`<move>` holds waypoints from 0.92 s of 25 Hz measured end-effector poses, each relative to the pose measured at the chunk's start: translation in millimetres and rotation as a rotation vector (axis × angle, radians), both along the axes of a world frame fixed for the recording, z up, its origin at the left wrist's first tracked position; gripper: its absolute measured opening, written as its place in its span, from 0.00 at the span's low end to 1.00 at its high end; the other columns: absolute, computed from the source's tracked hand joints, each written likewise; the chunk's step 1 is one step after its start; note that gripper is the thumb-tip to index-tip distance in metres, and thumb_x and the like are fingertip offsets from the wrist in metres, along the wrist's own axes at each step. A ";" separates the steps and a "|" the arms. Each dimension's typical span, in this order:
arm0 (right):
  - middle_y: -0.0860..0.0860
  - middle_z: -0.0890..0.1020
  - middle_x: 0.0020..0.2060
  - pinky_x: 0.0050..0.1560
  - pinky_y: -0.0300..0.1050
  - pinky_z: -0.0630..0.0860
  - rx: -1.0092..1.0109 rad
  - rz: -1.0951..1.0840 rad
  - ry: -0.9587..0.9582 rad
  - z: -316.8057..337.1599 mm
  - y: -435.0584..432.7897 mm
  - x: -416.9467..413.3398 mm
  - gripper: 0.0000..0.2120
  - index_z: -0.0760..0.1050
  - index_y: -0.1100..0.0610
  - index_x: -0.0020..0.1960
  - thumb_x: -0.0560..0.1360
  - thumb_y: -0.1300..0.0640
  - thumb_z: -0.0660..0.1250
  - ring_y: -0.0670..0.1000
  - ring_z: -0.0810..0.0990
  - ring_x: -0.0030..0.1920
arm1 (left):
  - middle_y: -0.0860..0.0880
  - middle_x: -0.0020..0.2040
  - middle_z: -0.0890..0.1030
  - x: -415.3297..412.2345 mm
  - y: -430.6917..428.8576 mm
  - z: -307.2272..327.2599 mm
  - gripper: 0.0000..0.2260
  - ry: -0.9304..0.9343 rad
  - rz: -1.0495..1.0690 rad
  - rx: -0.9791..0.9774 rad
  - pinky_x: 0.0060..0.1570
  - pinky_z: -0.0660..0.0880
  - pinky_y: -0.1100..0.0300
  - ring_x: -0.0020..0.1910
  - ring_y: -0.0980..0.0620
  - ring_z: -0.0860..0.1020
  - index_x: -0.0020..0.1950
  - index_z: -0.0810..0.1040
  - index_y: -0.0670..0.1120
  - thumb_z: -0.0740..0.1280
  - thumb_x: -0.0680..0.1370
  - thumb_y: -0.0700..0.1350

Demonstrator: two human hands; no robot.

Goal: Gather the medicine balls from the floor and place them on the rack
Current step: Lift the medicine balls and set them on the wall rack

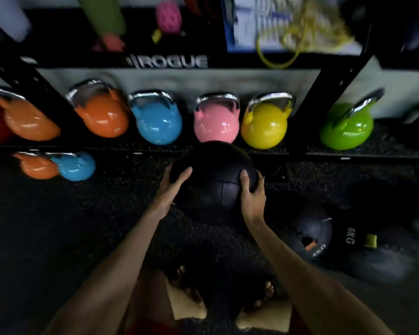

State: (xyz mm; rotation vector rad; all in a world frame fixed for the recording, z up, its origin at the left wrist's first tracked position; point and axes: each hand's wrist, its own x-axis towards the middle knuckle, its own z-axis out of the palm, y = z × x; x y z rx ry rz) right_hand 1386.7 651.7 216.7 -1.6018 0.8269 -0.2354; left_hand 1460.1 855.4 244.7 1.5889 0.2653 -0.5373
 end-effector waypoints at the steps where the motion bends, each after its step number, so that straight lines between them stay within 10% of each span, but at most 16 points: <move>1: 0.54 0.73 0.70 0.71 0.48 0.68 -0.010 0.027 -0.015 38.8 6.3 3.8 0.44 0.64 0.49 0.76 0.68 0.25 0.59 0.54 0.72 0.69 | 0.60 0.66 0.75 -3.0 6.4 41.1 0.27 -0.035 0.024 0.001 0.69 0.72 0.47 0.65 0.56 0.74 0.65 0.69 0.70 0.73 0.69 0.66; 6: 0.52 0.74 0.69 0.73 0.50 0.67 -0.046 0.096 -0.183 190.8 40.2 22.0 0.43 0.66 0.49 0.74 0.69 0.23 0.59 0.51 0.72 0.70 | 0.61 0.66 0.72 -15.3 37.4 203.8 0.24 -0.258 0.122 0.089 0.58 0.68 0.71 0.65 0.60 0.69 0.76 0.64 0.57 0.64 0.80 0.55; 15: 0.52 0.74 0.69 0.72 0.54 0.68 -0.111 0.216 -0.450 360.2 103.2 98.1 0.42 0.65 0.47 0.74 0.69 0.22 0.57 0.52 0.72 0.70 | 0.54 0.73 0.71 25.1 106.4 366.5 0.38 -0.509 0.268 0.124 0.75 0.64 0.51 0.72 0.53 0.68 0.78 0.61 0.58 0.64 0.72 0.71; 23: 0.51 0.77 0.65 0.69 0.56 0.72 -0.135 0.247 -0.809 484.1 139.2 164.6 0.33 0.66 0.44 0.69 0.71 0.26 0.61 0.49 0.76 0.66 | 0.59 0.64 0.74 85.4 144.5 484.2 0.22 -0.799 0.339 -0.005 0.58 0.68 0.69 0.65 0.58 0.73 0.71 0.68 0.60 0.62 0.78 0.64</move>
